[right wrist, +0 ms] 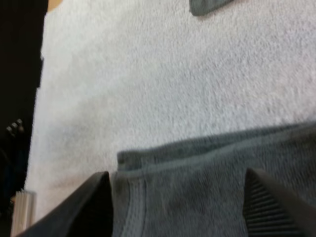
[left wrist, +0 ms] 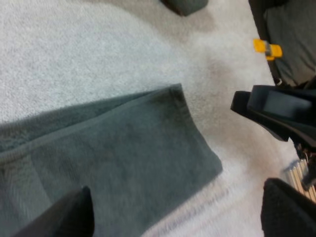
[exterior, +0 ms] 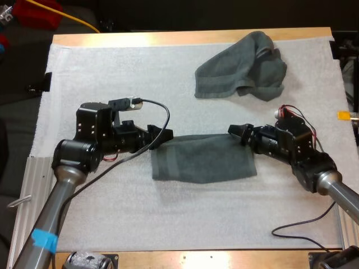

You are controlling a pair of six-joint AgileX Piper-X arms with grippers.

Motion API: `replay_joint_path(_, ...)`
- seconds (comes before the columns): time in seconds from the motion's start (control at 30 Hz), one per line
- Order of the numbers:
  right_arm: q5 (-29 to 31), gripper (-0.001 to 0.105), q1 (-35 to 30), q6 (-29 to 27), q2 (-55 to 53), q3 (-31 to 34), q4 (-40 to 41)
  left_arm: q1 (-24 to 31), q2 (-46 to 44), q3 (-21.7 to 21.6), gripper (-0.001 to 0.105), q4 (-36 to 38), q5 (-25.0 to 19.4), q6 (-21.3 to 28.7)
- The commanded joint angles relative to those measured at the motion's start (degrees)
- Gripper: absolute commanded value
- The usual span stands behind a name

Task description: Pick towel from pile, fold and stack

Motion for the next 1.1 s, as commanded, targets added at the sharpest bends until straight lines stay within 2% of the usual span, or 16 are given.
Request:
replay_joint_path(0.0,-0.4,0.060,-0.3,-2.1,-1.6,-0.3,2.7,0.1,-1.7,-0.4,0.068,1.6,-0.6,0.5)
replay_joint_path(0.1,0.7,0.068,-0.3,-5.1,-3.9,-0.3,6.7,0.1,-4.3,-0.4,0.068,4.6,-0.6,0.9)
replay_joint_path(0.17,0.7,0.070,-0.3,-7.4,-5.6,-0.3,9.4,0.1,-6.1,-0.4,0.068,6.9,-0.9,1.8)
replay_joint_path(0.3,1.6,0.070,-0.3,-10.8,-8.5,-0.3,14.5,0.1,-9.7,-0.4,0.068,12.8,-3.4,3.5)
replay_joint_path(0.47,5.2,0.070,-0.3,-14.9,-11.3,-0.3,21.5,0.1,-13.5,-0.4,0.068,18.9,-4.5,6.1)
replay_joint_path(0.67,9.5,0.070,-0.3,-19.7,-11.7,-0.3,28.1,0.1,-16.5,-0.4,0.068,20.9,-4.6,6.1)
replay_joint_path(0.8,11.1,0.070,-0.4,-21.2,-11.7,-0.3,29.5,0.1,-17.6,-0.4,0.068,23.3,-4.6,6.1)
replay_joint_path(0.93,10.7,0.070,-3.5,-21.2,-11.4,-0.3,29.6,0.1,-18.4,-0.4,0.068,25.3,-4.6,6.7)
replay_joint_path(1.07,6.2,0.070,-10.4,-22.2,-11.4,-0.3,29.6,0.1,-19.5,-0.4,0.068,26.9,-5.3,7.0)
